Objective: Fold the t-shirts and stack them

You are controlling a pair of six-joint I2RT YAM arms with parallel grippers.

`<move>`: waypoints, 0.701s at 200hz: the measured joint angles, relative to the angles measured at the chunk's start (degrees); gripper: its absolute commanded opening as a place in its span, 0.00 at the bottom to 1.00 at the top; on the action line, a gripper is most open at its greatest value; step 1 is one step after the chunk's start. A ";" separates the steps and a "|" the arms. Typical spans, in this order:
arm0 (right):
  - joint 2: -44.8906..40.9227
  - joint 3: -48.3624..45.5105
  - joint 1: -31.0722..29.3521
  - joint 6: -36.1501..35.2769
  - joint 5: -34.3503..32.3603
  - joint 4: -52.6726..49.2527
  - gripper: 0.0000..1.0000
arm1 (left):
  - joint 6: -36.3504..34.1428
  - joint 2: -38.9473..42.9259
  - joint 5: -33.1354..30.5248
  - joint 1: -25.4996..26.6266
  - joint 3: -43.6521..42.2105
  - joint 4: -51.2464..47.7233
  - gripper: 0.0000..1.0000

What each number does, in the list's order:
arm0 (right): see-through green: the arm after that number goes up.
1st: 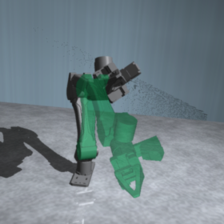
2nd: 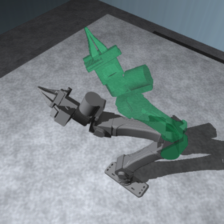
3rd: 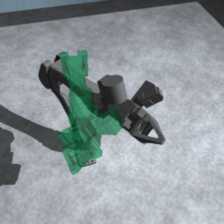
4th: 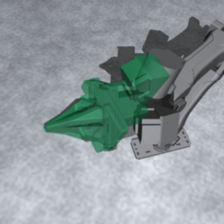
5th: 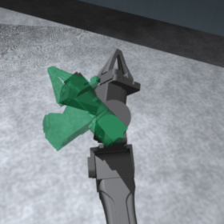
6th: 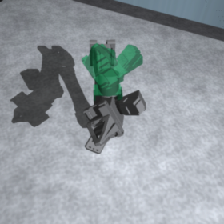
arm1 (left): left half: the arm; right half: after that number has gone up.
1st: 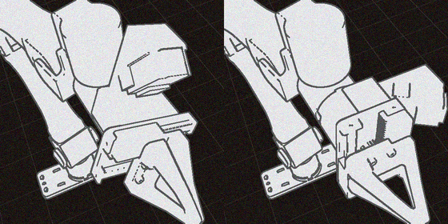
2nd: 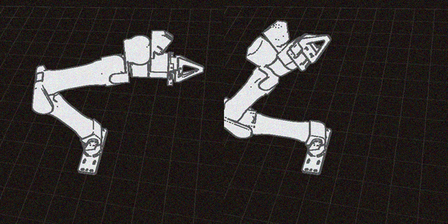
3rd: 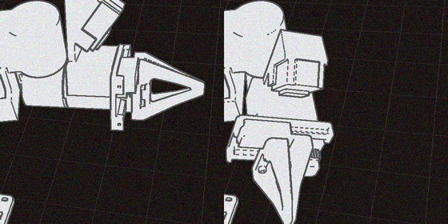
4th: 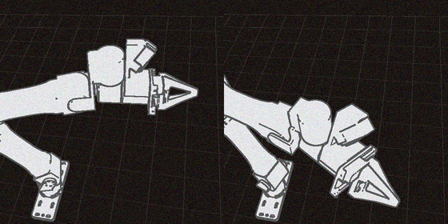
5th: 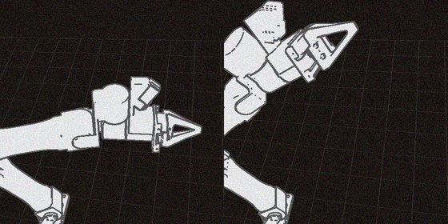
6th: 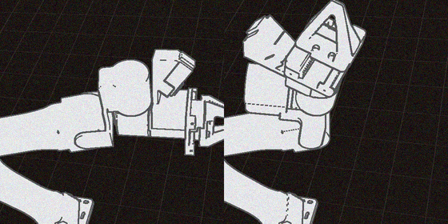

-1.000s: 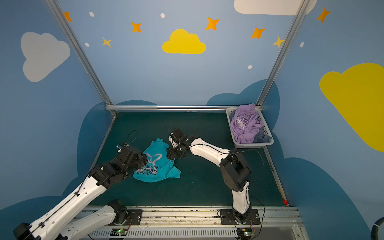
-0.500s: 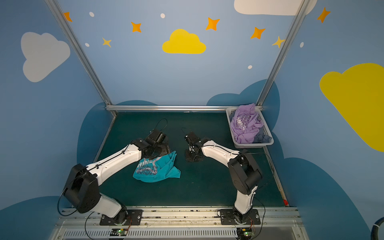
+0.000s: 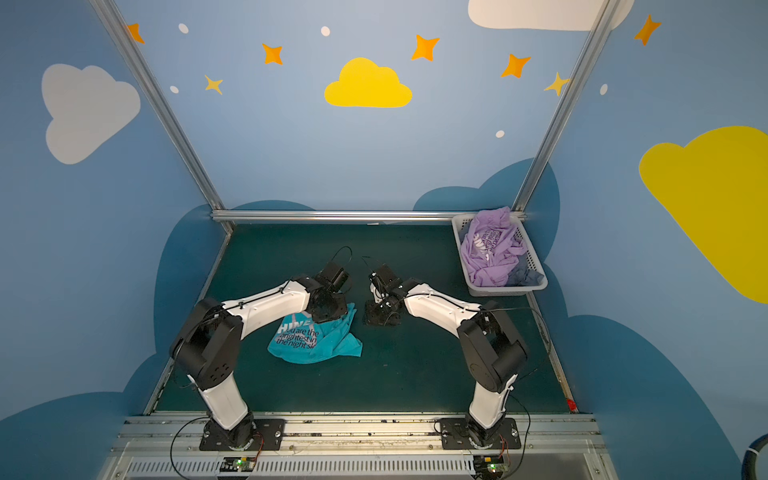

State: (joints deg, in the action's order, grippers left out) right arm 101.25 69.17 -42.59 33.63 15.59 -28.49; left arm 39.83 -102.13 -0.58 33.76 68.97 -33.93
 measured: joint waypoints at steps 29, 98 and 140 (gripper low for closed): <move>2.62 1.75 -0.63 0.04 3.23 1.27 0.50 | -0.15 2.56 -0.63 -0.02 0.00 -2.01 0.04; 14.38 13.18 -3.32 1.18 9.01 4.39 0.23 | 0.44 18.38 -3.34 -1.64 -3.48 -5.79 0.04; 18.84 16.61 -3.21 2.54 10.84 5.60 0.00 | 2.08 22.29 -4.50 -4.35 -8.52 -8.24 0.04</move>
State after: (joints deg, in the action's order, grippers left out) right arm 120.09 85.78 -45.80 36.16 26.44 -22.90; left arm 41.91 -79.83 -5.08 29.41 60.45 -42.17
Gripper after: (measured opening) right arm 0.051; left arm 0.049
